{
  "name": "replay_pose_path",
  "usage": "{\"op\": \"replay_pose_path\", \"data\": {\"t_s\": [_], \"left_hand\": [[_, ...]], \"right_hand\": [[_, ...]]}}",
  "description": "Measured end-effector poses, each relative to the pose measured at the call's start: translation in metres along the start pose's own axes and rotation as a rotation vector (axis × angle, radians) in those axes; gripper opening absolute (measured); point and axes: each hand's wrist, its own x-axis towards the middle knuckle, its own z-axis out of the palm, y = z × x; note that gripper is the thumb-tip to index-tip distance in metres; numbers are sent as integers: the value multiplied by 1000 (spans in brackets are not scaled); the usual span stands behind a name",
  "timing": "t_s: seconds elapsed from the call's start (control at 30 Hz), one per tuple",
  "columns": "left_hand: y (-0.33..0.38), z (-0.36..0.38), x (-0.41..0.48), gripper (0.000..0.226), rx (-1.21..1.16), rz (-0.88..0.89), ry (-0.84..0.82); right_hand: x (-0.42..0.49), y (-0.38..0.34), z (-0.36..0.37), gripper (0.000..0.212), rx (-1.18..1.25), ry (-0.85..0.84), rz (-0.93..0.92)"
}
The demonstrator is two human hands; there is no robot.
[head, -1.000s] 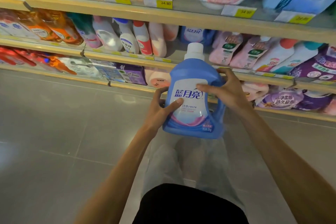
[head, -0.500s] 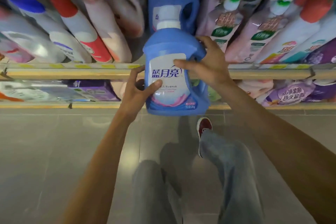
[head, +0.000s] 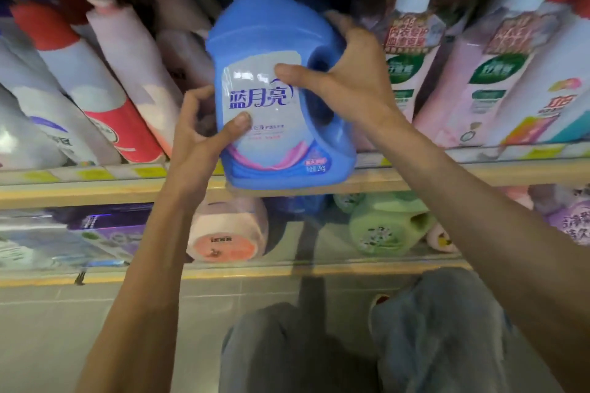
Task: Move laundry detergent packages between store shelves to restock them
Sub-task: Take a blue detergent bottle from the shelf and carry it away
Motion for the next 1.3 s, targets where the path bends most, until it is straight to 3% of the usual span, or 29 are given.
{"op": "replay_pose_path", "data": {"t_s": [0.17,0.5,0.73,1.03,1.13,1.3], "left_hand": [[1,6,15,37,2,75,-11],[-1,-3,37,76,33,82,-75],[-4,-16,49,82,81,73,-148],[-40,-24,50,81,235,94,-207],[-40,-19,44,92,279,119,-198],[-45,-17,36,92,367,150,-176]], "right_hand": [[15,-3,-9,100,-4,23,-95],[5,14,6,95,-18,-8,-225],[-6,13,11,92,-83,2,-296],[-13,29,23,90,-174,-121,-230],[-16,32,28,89,-164,-75,-218],[-18,40,34,88,-186,-37,-234]]}}
